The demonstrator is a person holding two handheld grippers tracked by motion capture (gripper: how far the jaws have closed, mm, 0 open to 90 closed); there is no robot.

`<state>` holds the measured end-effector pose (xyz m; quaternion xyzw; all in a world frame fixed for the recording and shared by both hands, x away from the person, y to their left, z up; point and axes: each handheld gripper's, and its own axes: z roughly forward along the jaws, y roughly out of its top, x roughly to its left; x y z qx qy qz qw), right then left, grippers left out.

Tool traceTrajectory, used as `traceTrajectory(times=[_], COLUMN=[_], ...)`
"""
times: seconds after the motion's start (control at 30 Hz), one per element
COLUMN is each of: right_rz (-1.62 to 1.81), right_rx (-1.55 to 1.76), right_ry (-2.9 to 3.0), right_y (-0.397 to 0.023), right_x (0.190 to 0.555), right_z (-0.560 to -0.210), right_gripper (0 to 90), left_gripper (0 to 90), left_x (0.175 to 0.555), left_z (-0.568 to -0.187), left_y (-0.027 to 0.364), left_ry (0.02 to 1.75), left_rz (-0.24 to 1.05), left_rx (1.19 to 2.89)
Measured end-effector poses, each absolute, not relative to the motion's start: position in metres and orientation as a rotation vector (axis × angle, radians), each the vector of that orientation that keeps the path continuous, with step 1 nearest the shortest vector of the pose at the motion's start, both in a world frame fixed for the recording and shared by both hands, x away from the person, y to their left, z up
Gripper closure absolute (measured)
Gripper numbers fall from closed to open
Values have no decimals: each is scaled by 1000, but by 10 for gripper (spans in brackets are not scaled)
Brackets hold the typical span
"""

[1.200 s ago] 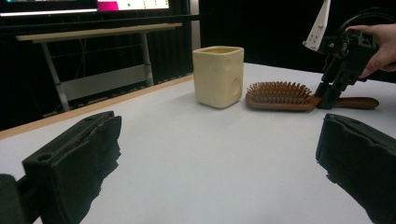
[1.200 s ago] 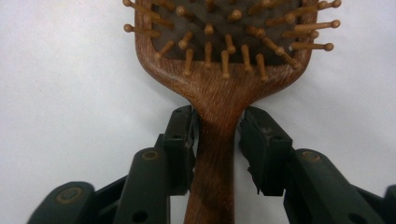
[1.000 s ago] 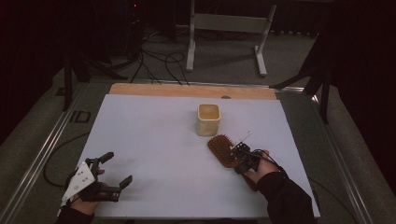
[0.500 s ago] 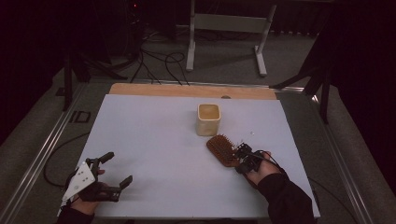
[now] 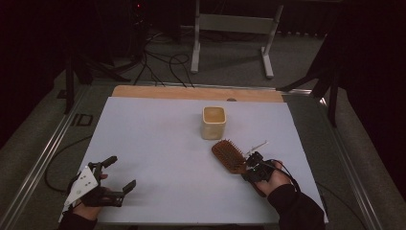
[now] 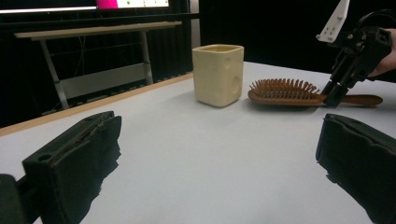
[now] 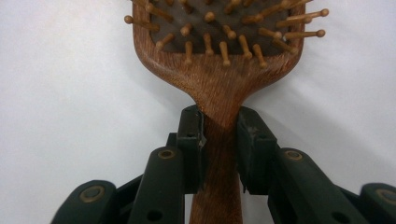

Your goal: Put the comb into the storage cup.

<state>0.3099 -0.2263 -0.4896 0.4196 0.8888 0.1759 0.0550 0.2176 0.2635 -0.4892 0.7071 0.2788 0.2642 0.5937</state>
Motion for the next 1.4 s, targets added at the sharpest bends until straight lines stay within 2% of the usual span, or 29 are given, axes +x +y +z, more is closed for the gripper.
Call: traceTrajectory(times=[1.0, 1.4], right_rz=[831, 1064], right_rx=[1168, 1097], right_ry=[2611, 2504], right_y=[-220, -217], right_x=[297, 292], right_z=[-457, -446], right_gripper=[735, 735], left_gripper=[0, 0], left_x=[218, 218], left_z=[-489, -489], left_y=[263, 262], left_ry=[648, 650], left_rz=[616, 613], left_rx=[1643, 1645])
